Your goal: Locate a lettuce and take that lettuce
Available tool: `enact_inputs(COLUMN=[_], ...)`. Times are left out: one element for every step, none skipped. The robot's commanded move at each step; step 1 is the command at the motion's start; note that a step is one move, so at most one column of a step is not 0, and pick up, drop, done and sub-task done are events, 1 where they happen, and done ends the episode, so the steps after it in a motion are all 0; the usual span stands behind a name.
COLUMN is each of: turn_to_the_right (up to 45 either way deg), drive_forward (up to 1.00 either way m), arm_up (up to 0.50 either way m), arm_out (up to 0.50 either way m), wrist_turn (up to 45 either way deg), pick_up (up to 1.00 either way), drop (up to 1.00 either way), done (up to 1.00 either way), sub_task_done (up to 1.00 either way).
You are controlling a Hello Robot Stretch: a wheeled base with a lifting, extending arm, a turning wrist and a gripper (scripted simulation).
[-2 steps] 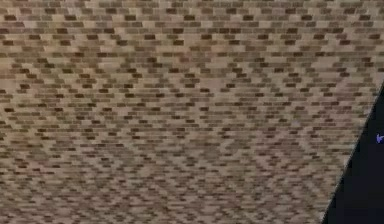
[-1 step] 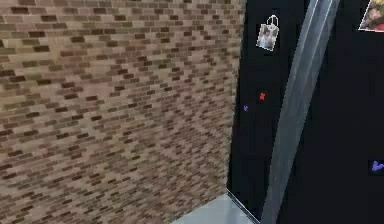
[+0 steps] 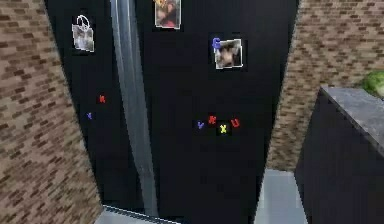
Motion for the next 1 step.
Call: enact_inputs(turn_to_the_right=[39.0], drive_forward=[0.00], arm_up=[0.00], arm_out=[0.00], wrist_turn=[0.0], pick_up=[0.00], drop=[0.00], done=[0.00], sub_task_done=[0.00])
